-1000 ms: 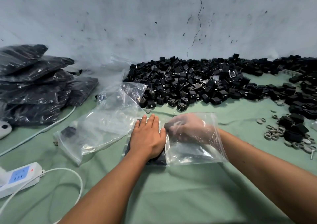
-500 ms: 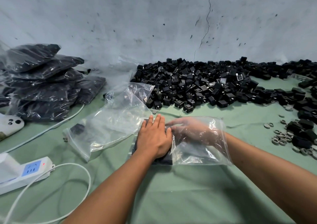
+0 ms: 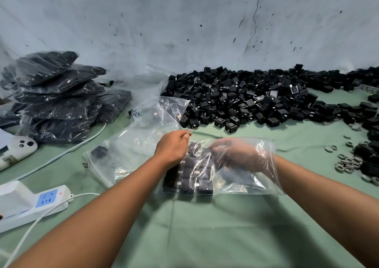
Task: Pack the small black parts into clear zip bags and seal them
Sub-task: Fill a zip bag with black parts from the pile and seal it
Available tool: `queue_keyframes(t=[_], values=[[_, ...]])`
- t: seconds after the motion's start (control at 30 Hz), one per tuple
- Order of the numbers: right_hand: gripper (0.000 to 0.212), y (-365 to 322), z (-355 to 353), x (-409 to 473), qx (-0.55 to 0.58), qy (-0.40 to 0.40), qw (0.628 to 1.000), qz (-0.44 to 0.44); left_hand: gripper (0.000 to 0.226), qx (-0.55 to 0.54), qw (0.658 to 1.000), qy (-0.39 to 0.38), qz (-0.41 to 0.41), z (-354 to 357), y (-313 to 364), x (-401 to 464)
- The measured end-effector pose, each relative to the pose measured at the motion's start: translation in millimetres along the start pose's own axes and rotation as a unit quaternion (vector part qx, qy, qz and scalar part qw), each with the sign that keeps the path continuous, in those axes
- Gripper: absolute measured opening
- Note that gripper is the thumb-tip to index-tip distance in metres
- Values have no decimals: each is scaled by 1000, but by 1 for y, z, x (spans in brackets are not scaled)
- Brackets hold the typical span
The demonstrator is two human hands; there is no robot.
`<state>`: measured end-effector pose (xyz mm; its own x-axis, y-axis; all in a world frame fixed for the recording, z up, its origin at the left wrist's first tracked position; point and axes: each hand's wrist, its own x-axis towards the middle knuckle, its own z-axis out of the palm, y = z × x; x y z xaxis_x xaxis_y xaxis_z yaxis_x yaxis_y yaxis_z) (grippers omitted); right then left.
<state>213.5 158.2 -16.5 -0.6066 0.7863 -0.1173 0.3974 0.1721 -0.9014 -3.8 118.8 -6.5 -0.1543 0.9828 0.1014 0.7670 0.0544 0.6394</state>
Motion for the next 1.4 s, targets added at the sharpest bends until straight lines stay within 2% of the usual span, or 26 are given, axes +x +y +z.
queue_keyframes(t=[0.13, 0.37, 0.5, 0.67, 0.83, 0.97, 1.07, 1.17, 1.4], values=[[23, -2, 0, -2, 56, -27, 998, 30, 27, 43, 999, -9, 15, 1, -12, 5], [26, -2, -1, 0, -9, -16, 999, 26, 21, -12, 999, -21, 39, 7, -18, 10], [26, -3, 0, 0, 2, -20, 999, 28, 12, 23, 998, -23, 55, 7, -21, 11], [26, -4, -2, -2, -9, -38, 999, 20, 11, 89, 992, -17, 93, 6, -23, 8], [27, 1, -2, 0, 49, -49, 997, 23, 18, 165, 980, -19, 110, 4, -19, 7], [27, 1, 0, 1, 44, -46, 998, 12, 28, 227, 966, 25, 123, 15, 0, -1], [20, 1, 1, 1, 75, -56, 996, -6, 51, 214, 972, -12, 98, 32, 22, -12], [18, 1, 1, 2, 34, -28, 999, -17, 69, 225, 969, -65, 75, 48, 32, -23], [25, 10, 1, 2, 68, 7, 998, 2, 76, 259, 960, -83, 64, 57, 29, -31]])
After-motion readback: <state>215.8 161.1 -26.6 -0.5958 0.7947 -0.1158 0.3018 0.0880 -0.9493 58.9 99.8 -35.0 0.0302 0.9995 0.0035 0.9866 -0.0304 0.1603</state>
